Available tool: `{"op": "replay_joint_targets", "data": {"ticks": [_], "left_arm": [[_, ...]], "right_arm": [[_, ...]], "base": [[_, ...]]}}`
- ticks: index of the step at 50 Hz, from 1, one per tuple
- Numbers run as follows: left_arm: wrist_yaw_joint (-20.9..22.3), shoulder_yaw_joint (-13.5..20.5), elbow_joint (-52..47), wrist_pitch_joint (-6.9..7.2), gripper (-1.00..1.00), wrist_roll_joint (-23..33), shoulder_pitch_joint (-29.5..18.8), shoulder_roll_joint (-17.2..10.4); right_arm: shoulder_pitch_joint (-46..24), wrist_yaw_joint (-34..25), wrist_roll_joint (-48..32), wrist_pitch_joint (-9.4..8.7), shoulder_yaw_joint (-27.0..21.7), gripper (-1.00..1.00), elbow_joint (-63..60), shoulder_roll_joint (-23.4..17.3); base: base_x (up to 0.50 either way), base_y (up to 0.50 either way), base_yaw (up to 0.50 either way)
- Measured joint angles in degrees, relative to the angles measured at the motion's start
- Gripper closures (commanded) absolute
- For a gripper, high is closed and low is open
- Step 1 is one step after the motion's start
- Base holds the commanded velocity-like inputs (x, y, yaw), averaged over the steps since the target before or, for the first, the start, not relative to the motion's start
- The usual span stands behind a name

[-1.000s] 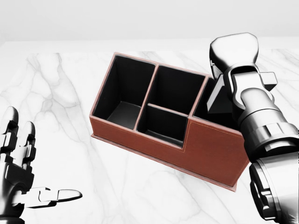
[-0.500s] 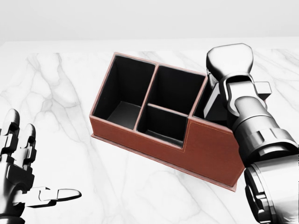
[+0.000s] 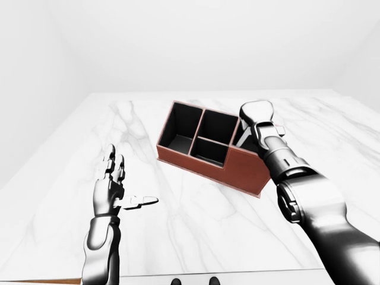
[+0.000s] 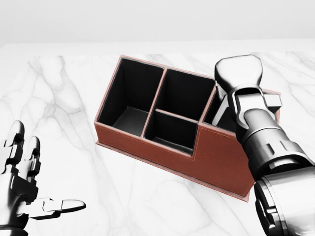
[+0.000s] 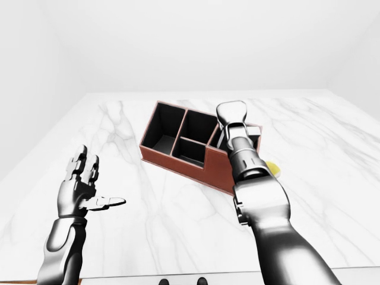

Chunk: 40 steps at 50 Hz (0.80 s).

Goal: Pick up the book and place it in the right compartment of the caddy.

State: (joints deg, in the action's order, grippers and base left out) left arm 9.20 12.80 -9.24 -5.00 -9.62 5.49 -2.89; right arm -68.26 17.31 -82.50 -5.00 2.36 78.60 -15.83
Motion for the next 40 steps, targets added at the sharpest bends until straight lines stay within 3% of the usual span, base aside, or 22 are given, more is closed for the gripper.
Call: {"op": "replay_joint_targets", "data": {"ticks": [13, 14, 17, 40], "left_arm": [[-0.1, 0.0, 1.3, 0.00, -1.00, 0.0, -0.2, -0.2], [-0.1, 0.0, 1.4, 0.00, -1.00, 0.0, -0.3, -0.2], [-0.2, -0.1, 1.5, 0.00, -1.00, 0.0, -0.3, -0.2], [-0.5, -0.3, 0.4, 0.00, -1.00, 0.1, 0.0, -0.1]], "right_arm": [[1.1, 0.4, -0.1, 0.00, -0.1, 1.00, 0.3, 0.4], [1.1, 0.4, -0.1, 0.00, -0.1, 0.81, 0.3, 0.4], [1.1, 0.7, -0.4, 0.00, 0.2, -1.00, 0.2, 0.4], [0.3, 1.4, -1.2, 0.00, 1.4, -1.00, -0.7, 0.0]], "base": [[0.00, 0.00, 0.00], [0.00, 0.00, 0.00], [0.00, 0.00, 0.00], [0.00, 0.00, 0.00]]}}
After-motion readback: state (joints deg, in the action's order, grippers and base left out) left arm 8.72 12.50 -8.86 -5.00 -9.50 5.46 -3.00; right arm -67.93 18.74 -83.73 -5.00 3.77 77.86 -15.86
